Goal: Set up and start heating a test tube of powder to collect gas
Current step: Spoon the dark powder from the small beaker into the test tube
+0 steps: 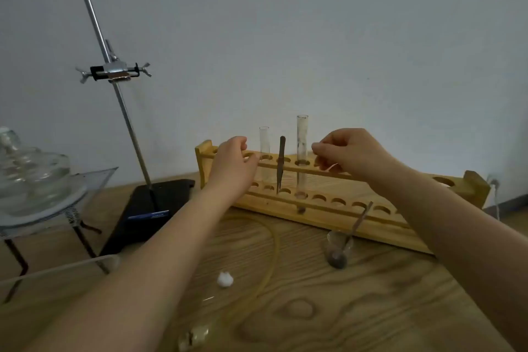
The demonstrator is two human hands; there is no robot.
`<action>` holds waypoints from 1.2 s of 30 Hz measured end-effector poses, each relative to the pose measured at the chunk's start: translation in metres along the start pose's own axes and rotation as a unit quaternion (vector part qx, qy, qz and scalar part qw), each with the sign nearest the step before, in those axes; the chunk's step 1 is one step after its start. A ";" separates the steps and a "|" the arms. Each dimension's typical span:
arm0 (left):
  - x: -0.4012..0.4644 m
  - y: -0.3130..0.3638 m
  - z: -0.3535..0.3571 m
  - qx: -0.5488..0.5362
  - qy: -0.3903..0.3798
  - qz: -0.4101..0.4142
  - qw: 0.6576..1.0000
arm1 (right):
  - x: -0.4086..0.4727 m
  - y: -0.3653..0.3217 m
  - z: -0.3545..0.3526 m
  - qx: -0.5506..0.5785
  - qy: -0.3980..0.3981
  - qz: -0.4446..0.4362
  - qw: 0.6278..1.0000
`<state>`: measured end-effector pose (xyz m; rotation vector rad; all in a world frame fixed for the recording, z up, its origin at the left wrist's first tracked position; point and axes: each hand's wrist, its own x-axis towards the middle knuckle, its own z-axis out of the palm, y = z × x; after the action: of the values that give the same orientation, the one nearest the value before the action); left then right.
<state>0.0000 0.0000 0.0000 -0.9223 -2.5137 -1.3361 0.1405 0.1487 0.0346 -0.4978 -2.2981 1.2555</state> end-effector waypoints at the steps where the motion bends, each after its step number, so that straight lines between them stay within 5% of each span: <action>1: 0.003 -0.001 0.000 0.004 0.002 -0.004 1.000 | 0.000 -0.001 0.002 0.002 -0.003 0.002 1.000; 19: 0.030 0.003 0.020 0.008 0.021 0.044 0.999 | 0.010 0.007 0.015 -0.016 -0.008 -0.008 1.000; 29: 0.037 0.031 -0.008 -0.060 0.103 0.120 0.986 | 0.010 0.005 0.020 -0.013 0.003 0.001 1.000; 36: 0.021 0.045 -0.017 -0.029 0.094 0.197 0.976 | 0.003 0.003 0.020 -0.016 0.011 -0.005 1.000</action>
<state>0.0070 0.0143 0.0500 -1.1695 -2.0278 -1.2999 0.1277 0.1383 0.0233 -0.5088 -2.3032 1.2038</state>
